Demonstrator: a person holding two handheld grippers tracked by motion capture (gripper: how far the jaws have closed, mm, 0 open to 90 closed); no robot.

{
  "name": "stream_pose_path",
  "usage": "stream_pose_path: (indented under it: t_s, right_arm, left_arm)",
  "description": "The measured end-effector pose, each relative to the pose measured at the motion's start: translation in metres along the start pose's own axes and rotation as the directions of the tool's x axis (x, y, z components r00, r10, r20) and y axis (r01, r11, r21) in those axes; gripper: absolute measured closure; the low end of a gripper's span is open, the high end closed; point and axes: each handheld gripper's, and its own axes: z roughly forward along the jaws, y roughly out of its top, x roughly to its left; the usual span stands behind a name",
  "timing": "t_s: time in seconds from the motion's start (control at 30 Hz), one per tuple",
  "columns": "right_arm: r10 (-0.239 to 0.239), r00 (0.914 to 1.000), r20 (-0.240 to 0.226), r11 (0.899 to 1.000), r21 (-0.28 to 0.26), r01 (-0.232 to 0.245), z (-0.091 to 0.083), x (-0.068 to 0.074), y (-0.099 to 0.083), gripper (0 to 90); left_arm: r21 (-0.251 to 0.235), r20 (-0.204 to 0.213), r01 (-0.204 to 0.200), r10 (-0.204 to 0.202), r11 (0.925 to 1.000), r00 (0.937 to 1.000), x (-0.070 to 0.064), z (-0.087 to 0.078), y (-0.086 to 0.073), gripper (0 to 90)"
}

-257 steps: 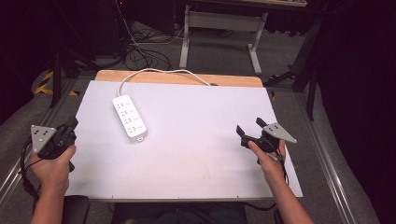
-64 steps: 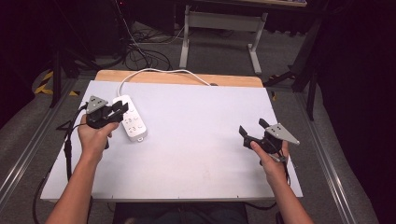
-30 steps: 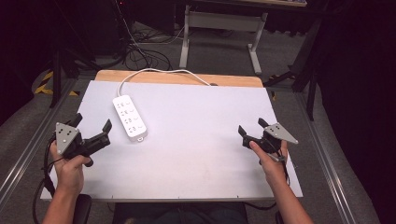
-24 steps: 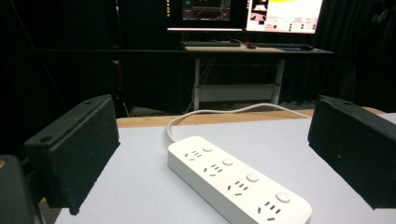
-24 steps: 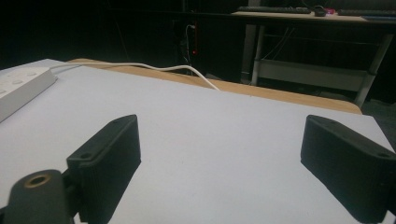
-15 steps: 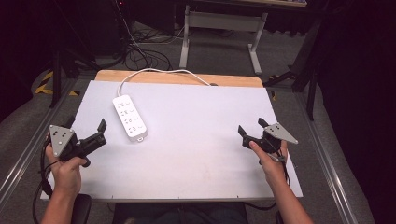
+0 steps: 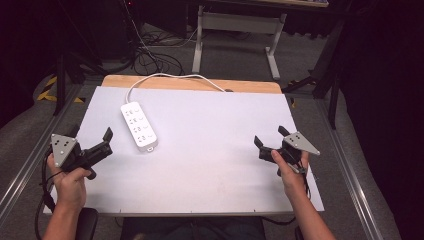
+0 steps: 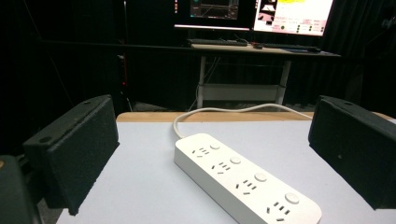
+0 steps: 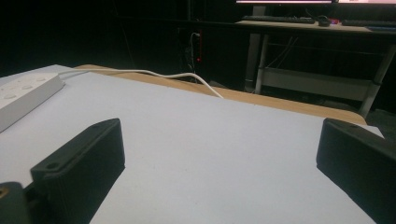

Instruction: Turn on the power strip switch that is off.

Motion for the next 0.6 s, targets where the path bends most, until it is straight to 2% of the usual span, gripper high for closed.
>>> stream_pose_path:
  t_s: [0.17,0.6]
  right_arm:
    - [0.013,0.9999,0.0,1.0,0.002,-0.013,-0.0005,-0.0013,0.0003,1.7]
    - [0.005,1.0,-0.005,1.0,0.009,-0.005,0.0011,-0.0005,-0.0004,1.7]
  left_arm:
    - [0.0,0.002,0.002,-0.002,1.0,1.0,0.0001,0.0,-0.0002,2.1]
    - [0.007,0.007,0.01,-0.01,0.9999,0.9999,0.0014,-0.0001,-0.0009,3.1]
